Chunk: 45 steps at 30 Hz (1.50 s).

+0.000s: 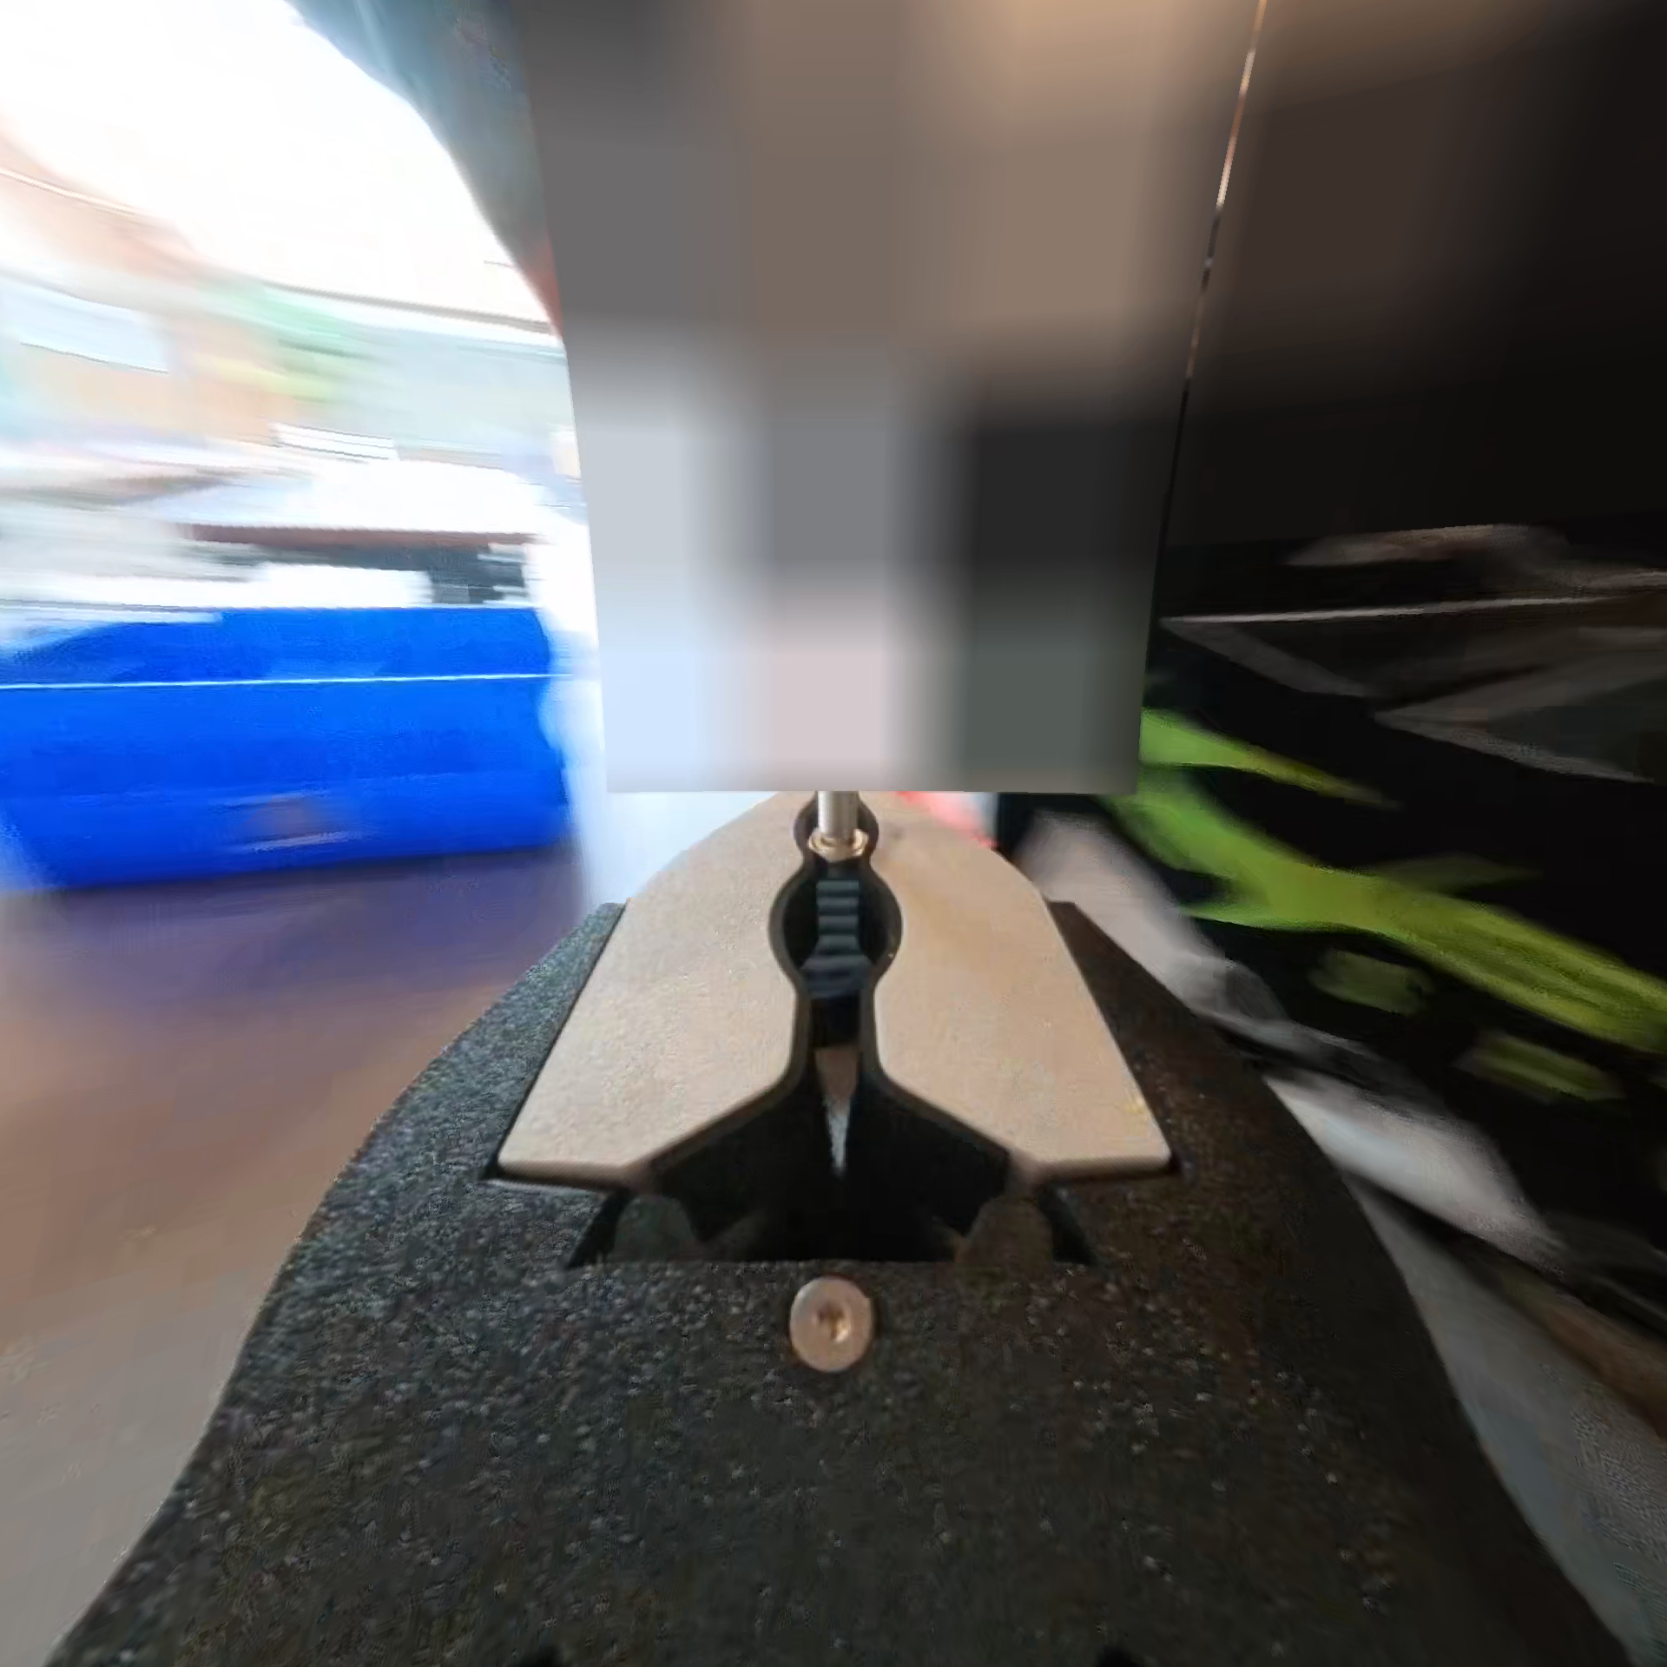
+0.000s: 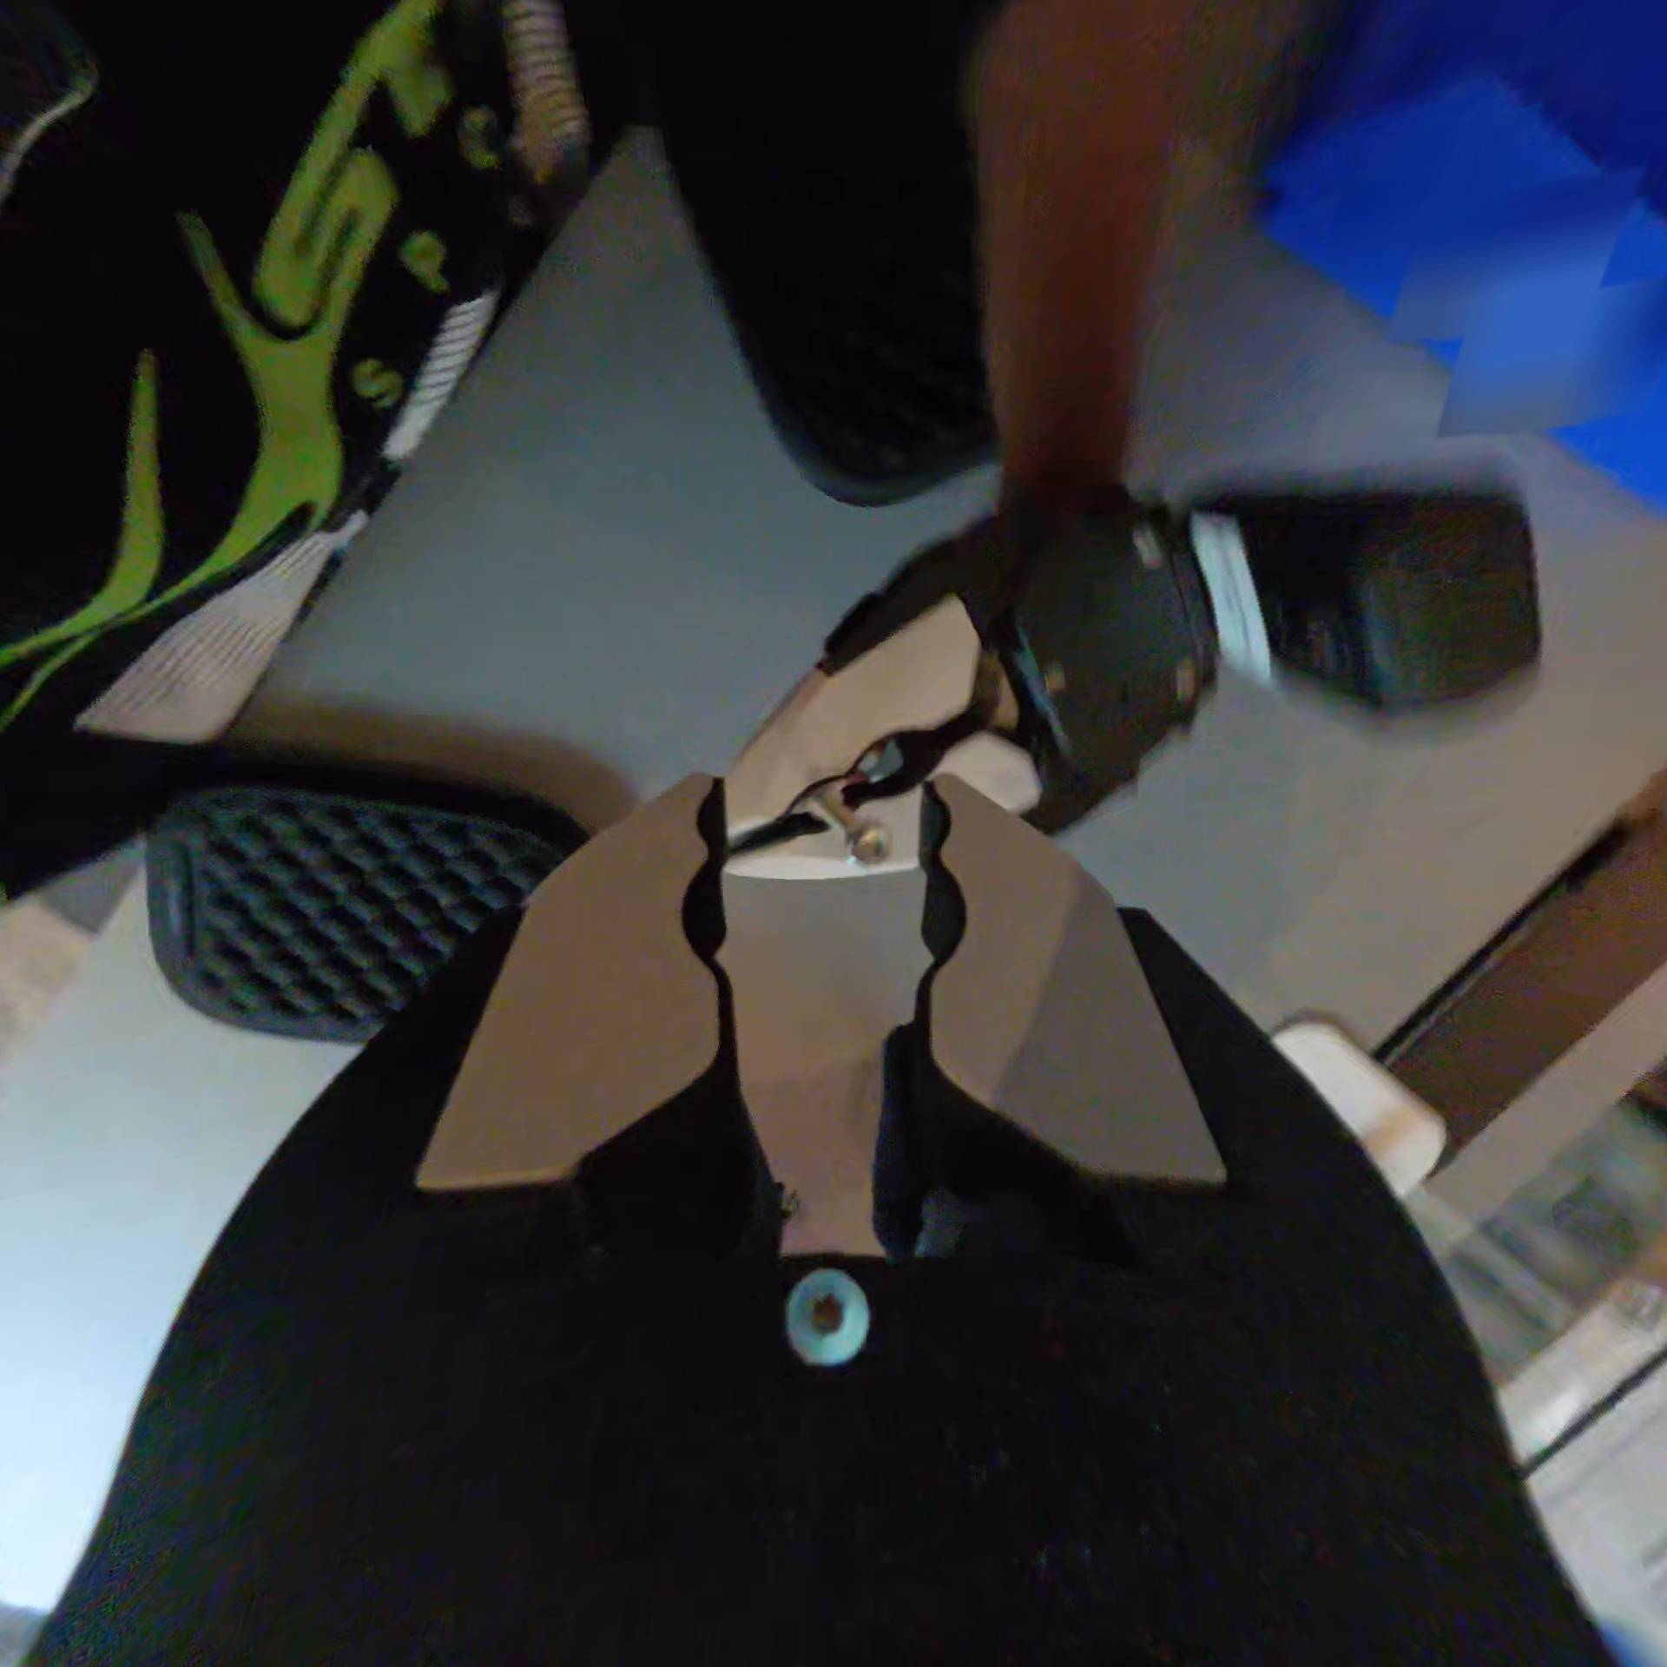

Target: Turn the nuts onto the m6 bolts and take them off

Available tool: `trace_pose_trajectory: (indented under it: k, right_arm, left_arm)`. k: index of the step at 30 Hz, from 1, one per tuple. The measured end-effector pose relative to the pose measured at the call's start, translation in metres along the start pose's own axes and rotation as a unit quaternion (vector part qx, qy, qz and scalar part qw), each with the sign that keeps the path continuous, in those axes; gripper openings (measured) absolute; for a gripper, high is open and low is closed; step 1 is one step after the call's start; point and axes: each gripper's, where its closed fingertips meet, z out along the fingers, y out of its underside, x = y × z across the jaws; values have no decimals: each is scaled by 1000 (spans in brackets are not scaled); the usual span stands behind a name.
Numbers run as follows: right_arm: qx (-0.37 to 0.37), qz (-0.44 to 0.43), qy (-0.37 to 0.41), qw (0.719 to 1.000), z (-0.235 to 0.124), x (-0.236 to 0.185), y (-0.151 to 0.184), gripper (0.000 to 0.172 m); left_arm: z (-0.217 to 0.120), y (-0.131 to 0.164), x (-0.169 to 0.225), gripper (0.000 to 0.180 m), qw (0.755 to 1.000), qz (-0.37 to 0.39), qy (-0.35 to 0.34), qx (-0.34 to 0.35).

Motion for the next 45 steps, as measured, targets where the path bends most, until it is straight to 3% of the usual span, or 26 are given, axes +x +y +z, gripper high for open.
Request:
trace_pose_trajectory:
  k: [3, 6, 11, 17, 27, 30, 38, 45]
  right_arm:
    - [19, 135, 41, 990, -8, 16, 20, 36]
    - [38, 235, 60, 969, -7, 26, 29, 33]
    - [-3, 314, 66, 947, 13, 23, 44, 32]
    - [-32, 315, 89, 944, 29, 19, 46, 23]
    - [-52, 280, 92, 954, 38, 22, 48, 11]
    - [-53, 247, 86, 964, 38, 20, 45, 10]
    - [-62, 56, 28, 996, 39, 4, 19, 10]
    - [-82, -115, -19, 990, 38, -5, 12, 10]
  left_arm:
    - [-22, 4, -37, 3, 975, 72, -210, -25]
    - [-32, 17, -49, 3, 936, 116, -326, -69]
    - [-36, 31, -55, 3, 896, 131, -410, -106]
    - [-38, 35, -57, 3, 885, 116, -438, -105]
    - [-35, 39, -55, 2, 894, 96, -427, -98]
    - [-32, 40, -52, 2, 909, 86, -398, -89]
    - [-11, 36, -12, 3, 984, 46, -168, -48]
    - [-9, 36, 21, 2, 999, -10, 26, -40]
